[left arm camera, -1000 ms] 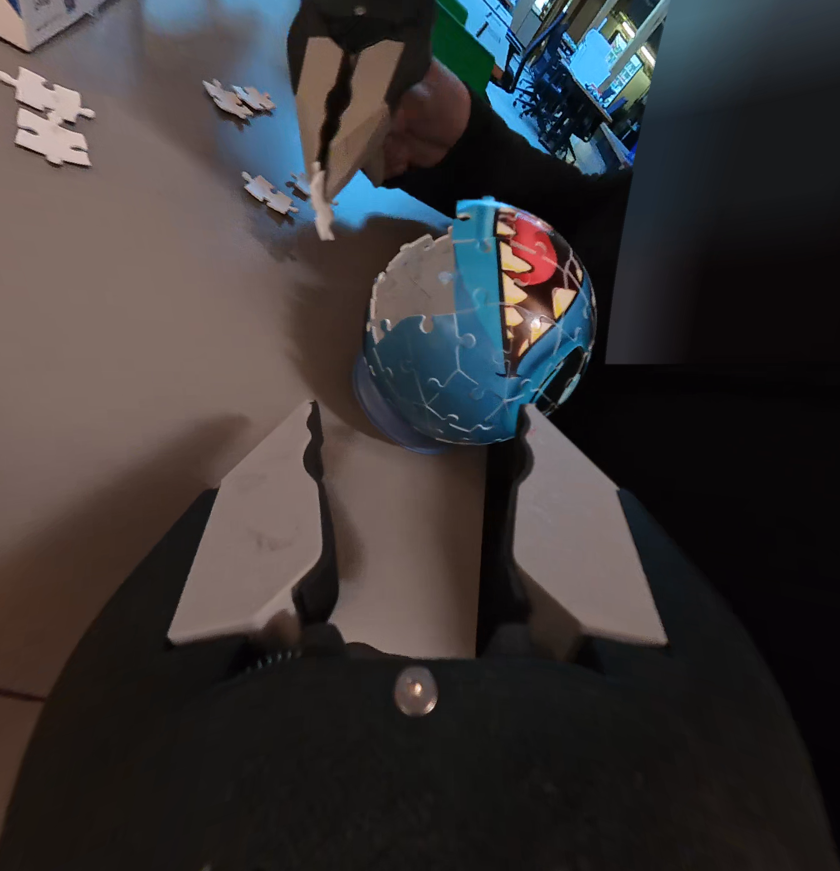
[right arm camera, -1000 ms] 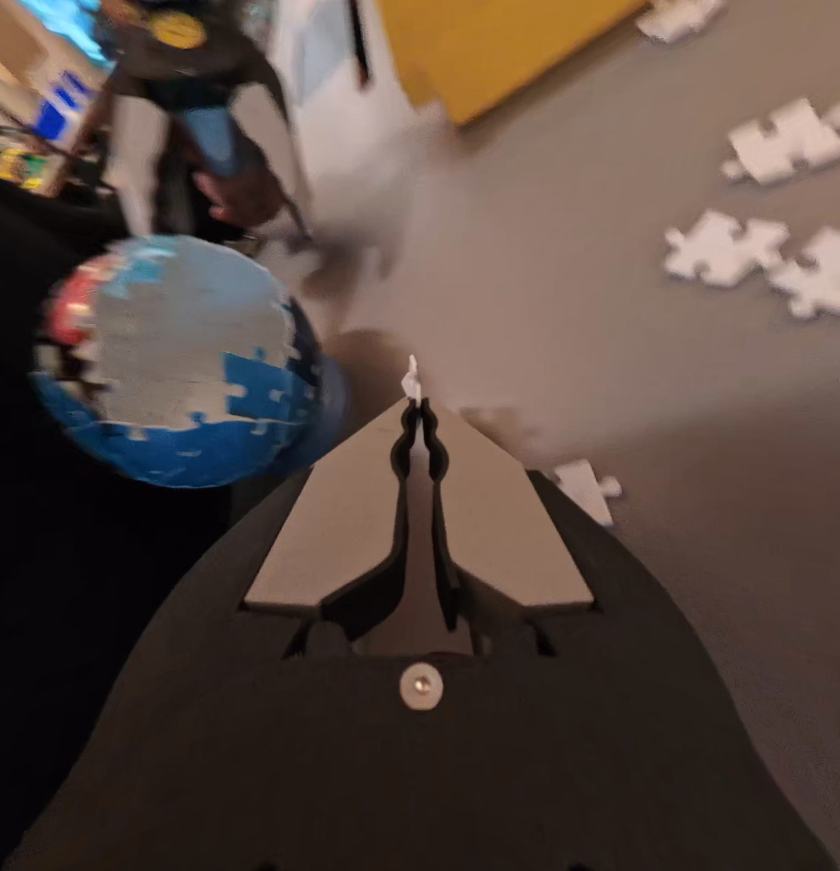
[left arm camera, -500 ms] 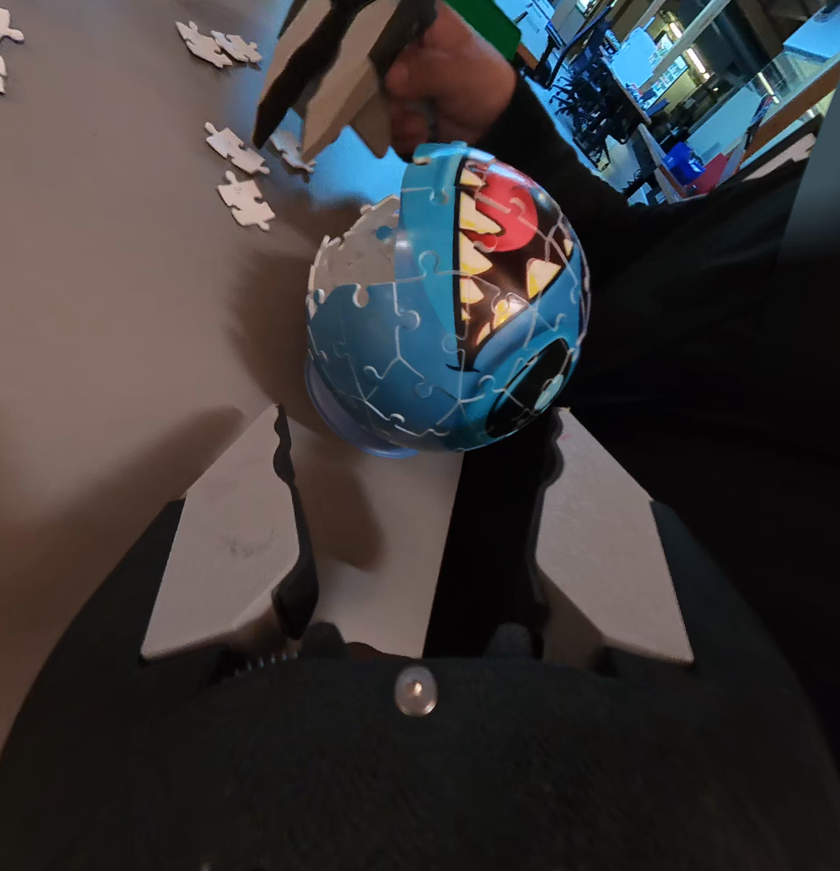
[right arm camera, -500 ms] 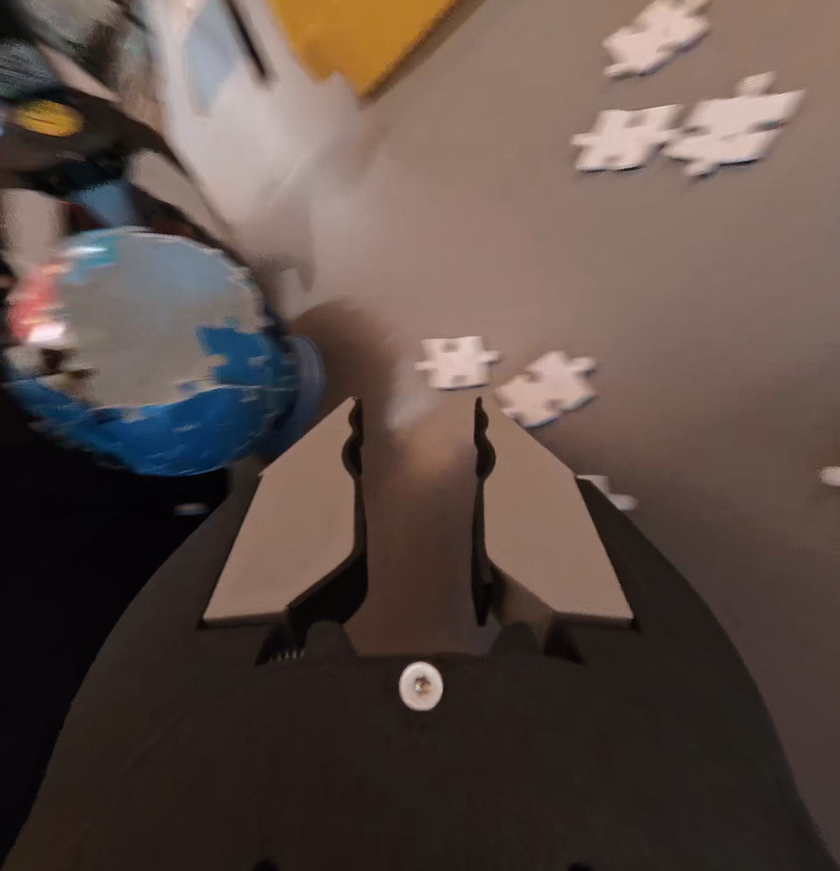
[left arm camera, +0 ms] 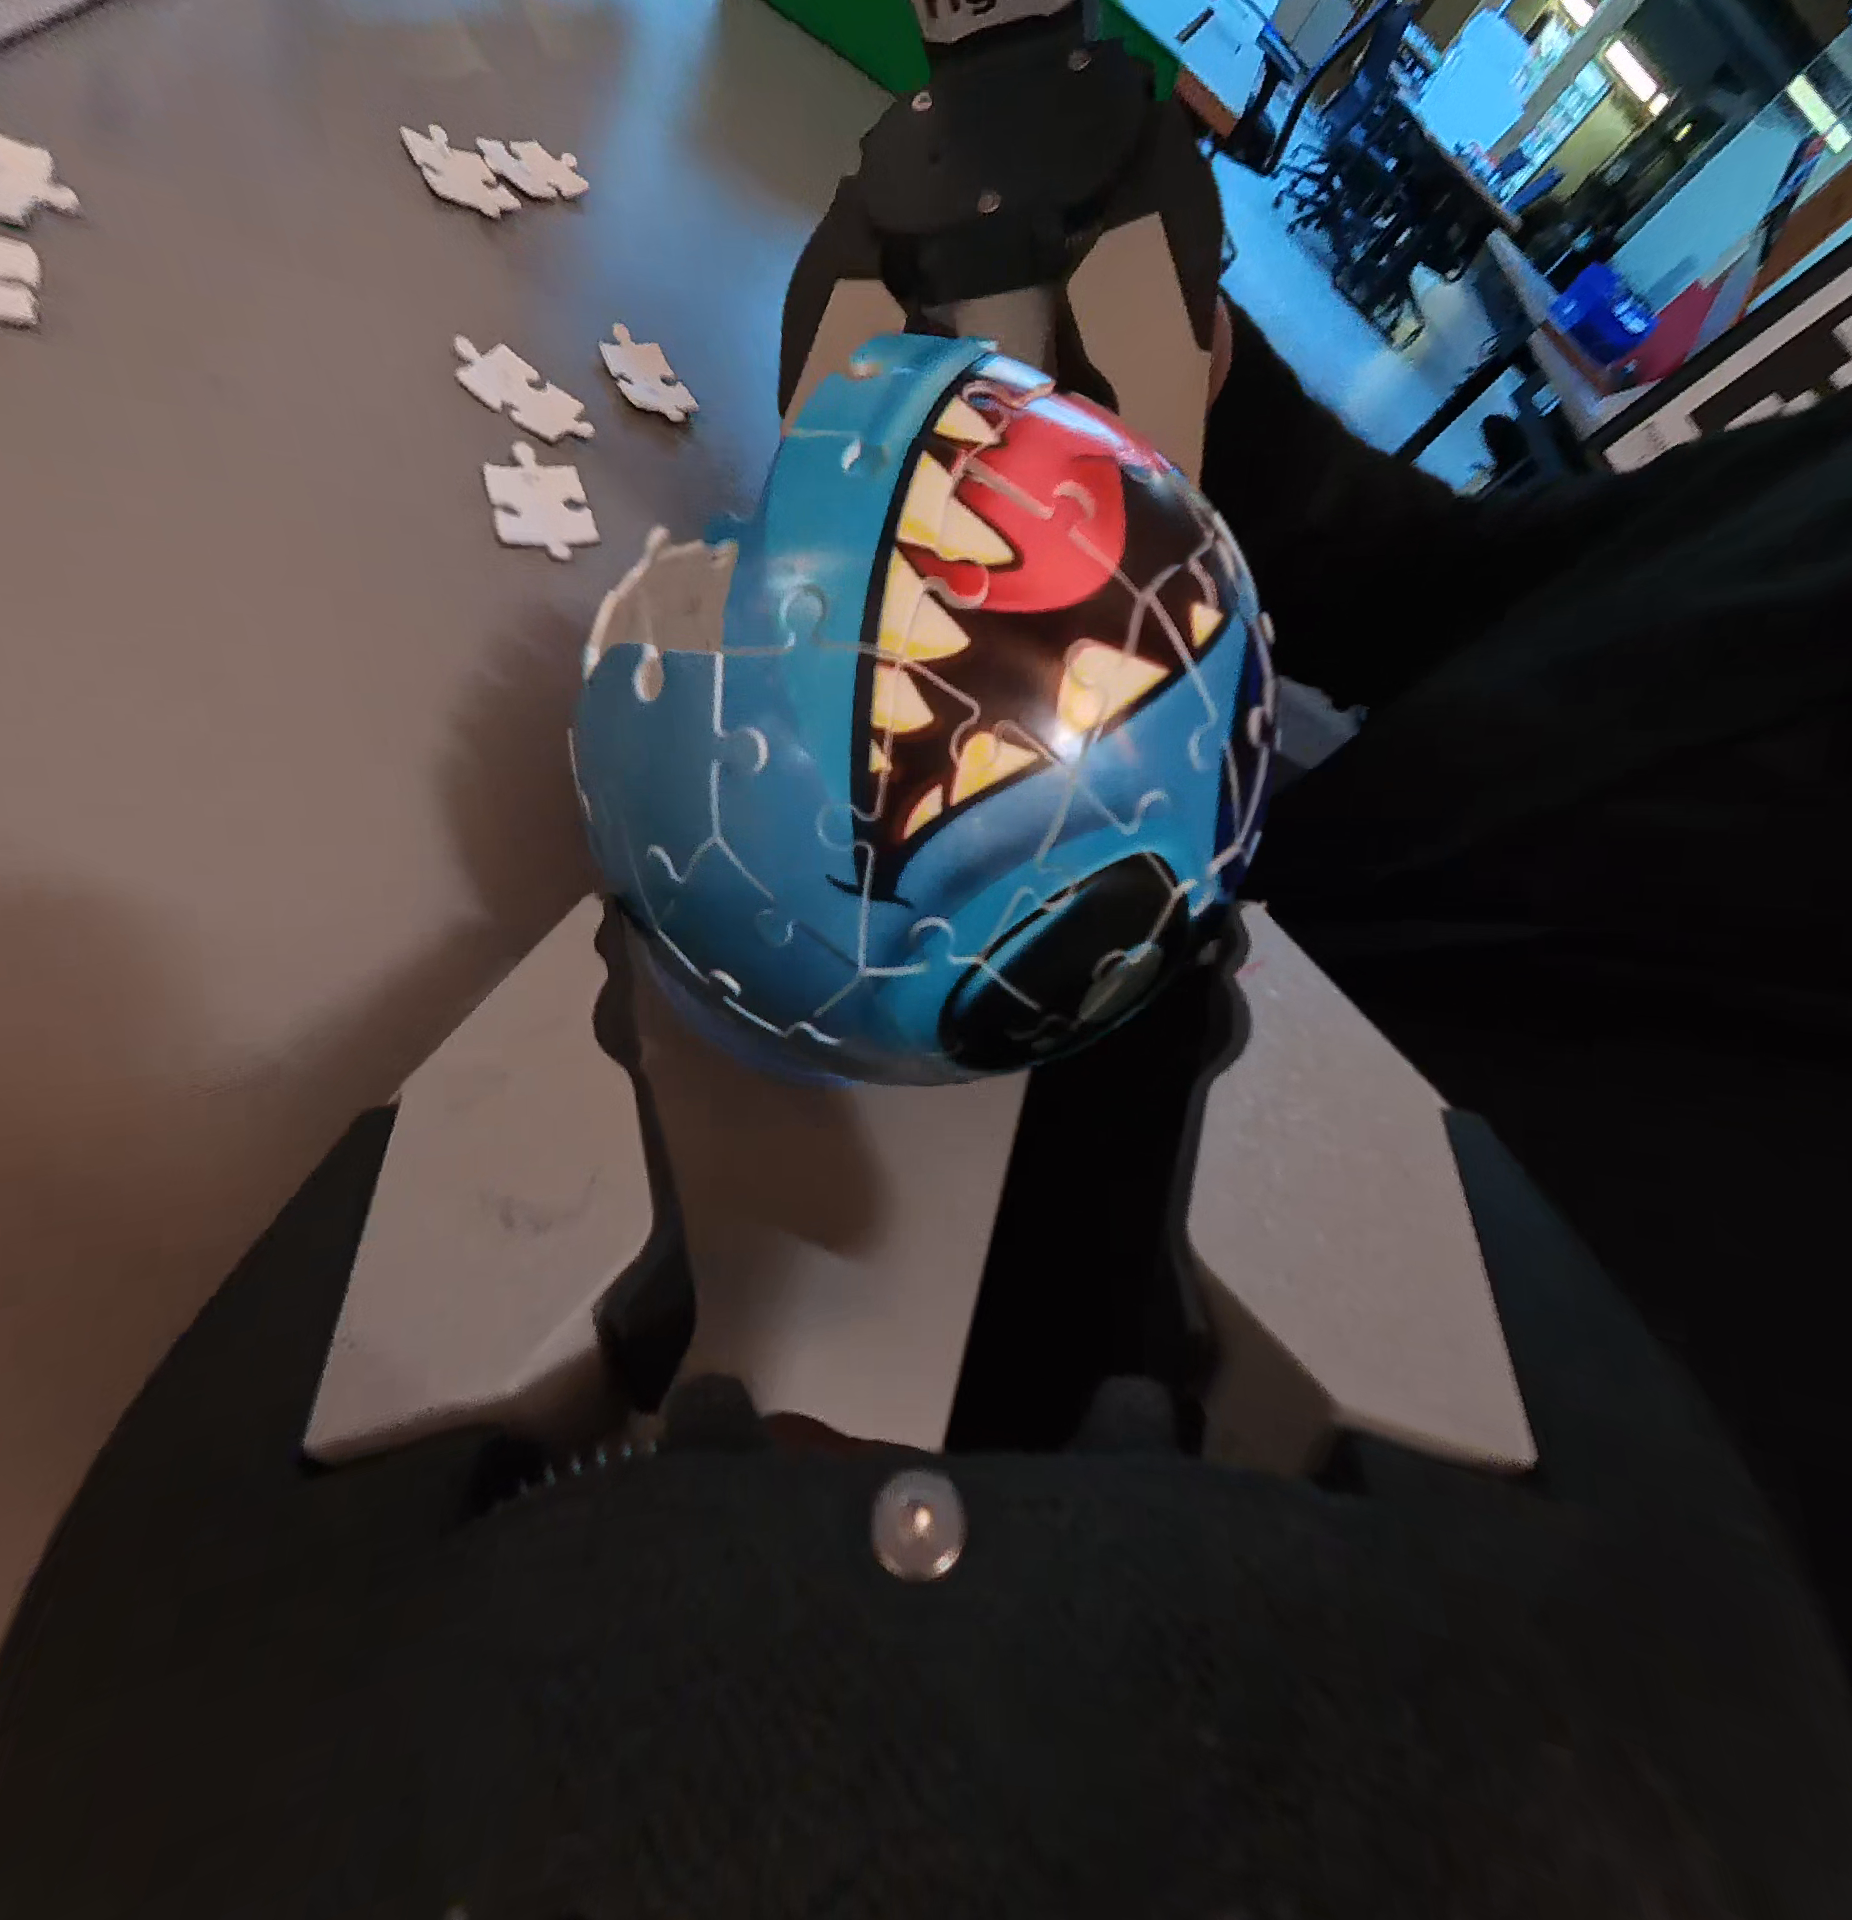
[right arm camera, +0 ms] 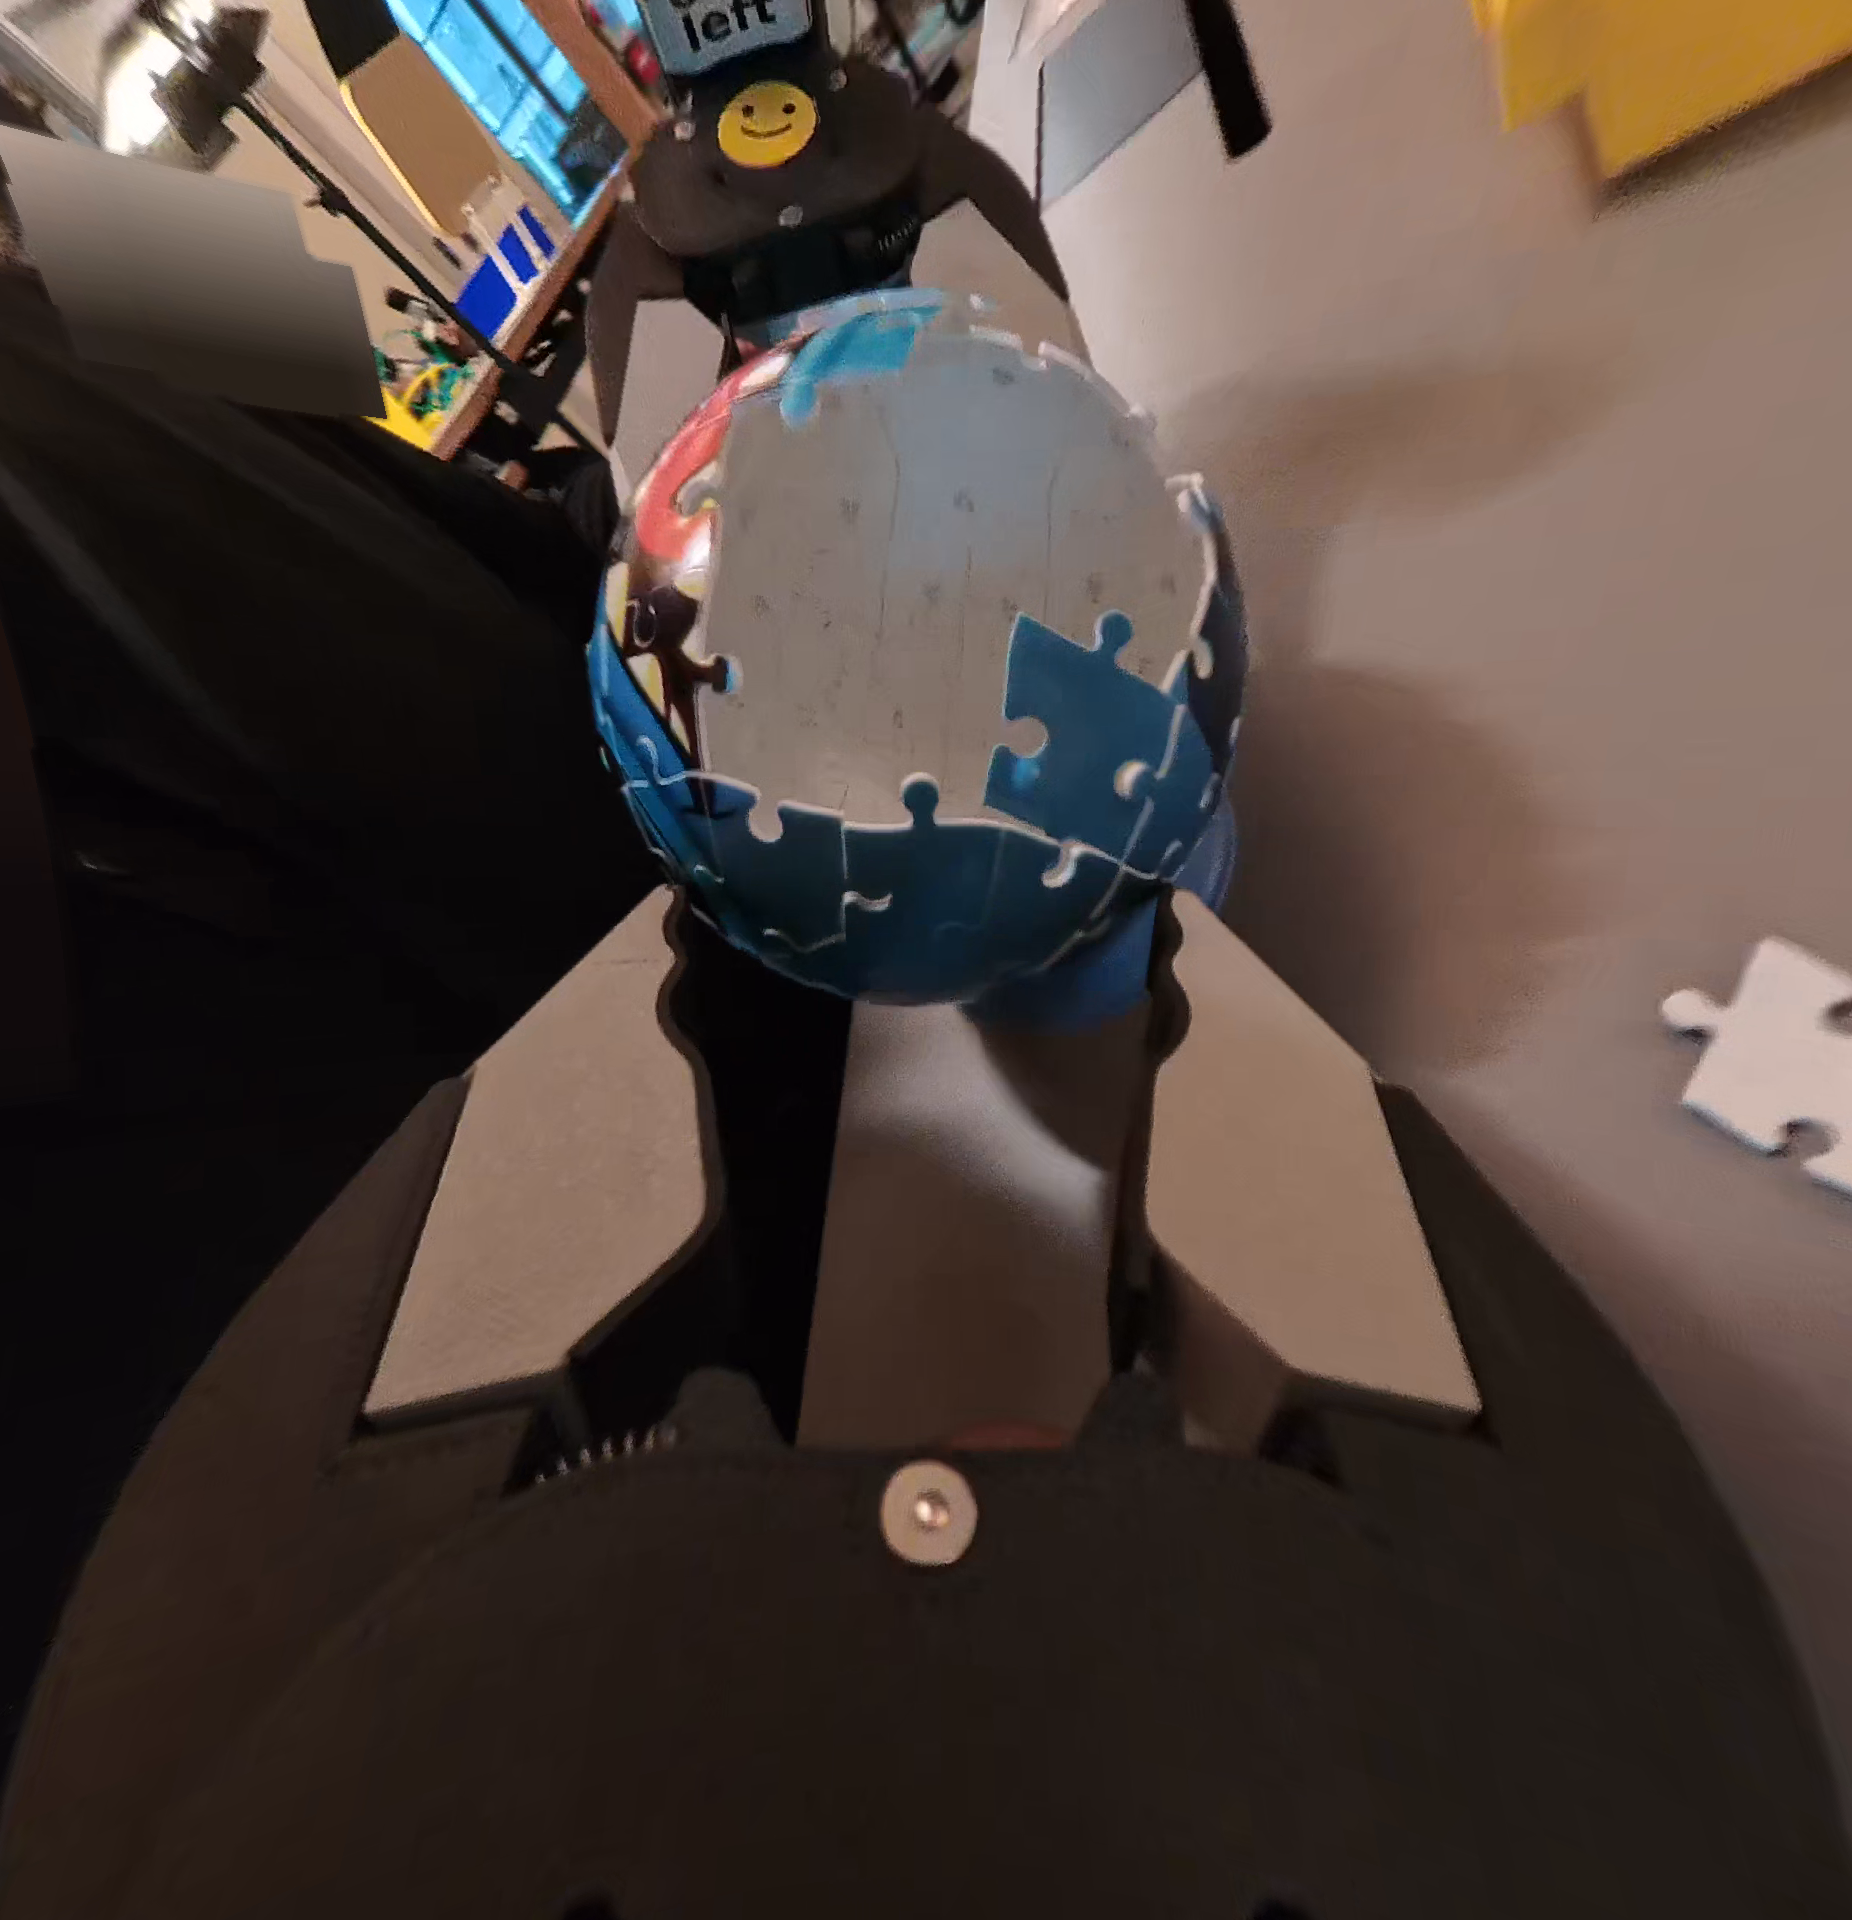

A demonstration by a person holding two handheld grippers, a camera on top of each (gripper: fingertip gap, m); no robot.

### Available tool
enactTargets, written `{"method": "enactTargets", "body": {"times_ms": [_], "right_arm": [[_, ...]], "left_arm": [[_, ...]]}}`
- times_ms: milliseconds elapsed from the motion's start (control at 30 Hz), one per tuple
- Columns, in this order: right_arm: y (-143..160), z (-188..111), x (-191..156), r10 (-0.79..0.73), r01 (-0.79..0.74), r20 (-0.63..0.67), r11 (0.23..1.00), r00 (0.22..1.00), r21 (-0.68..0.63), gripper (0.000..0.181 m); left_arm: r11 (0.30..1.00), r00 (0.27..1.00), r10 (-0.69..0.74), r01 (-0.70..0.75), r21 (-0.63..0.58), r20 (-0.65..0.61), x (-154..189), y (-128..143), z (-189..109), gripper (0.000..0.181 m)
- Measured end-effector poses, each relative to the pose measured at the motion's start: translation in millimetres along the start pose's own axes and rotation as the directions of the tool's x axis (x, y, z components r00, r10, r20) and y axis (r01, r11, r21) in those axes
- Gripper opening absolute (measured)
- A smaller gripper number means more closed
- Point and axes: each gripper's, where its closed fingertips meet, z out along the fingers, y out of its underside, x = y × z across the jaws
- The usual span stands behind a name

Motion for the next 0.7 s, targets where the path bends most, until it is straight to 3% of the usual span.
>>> {"method": "enactTargets", "body": {"times_ms": [167,267,367,500,700], "right_arm": [[-10.9,-1.5,6.6,-0.266,0.274,-0.166,0.961,0.950,0.027,0.081],[-4.5,3.3,8.5,-0.334,0.342,-0.206,0.940,0.920,0.004,0.081],[4.7,6.3,6.4,-0.361,0.363,-0.211,0.931,0.908,-0.032,0.080],[9.3,3.9,7.3,-0.328,0.331,-0.206,0.943,0.922,-0.017,0.079],[7.8,5.4,4.4,-0.146,0.148,-0.043,0.988,0.988,0.044,0.085]], "left_arm": [[0.962,0.958,0.268,-0.271,0.015,0.104,-8.6,-10.6,-7.9,0.110],[0.911,0.901,0.407,-0.412,0.000,0.151,-15.3,-7.2,-9.0,0.110],[0.885,0.875,0.459,-0.466,0.008,0.156,-11.3,-5.3,-9.5,0.109],[0.894,0.880,0.443,-0.449,-0.004,0.172,-8.8,0.0,-14.2,0.105],[0.971,0.963,0.226,-0.234,0.042,0.148,0.1,0.9,-13.9,0.105]]}}
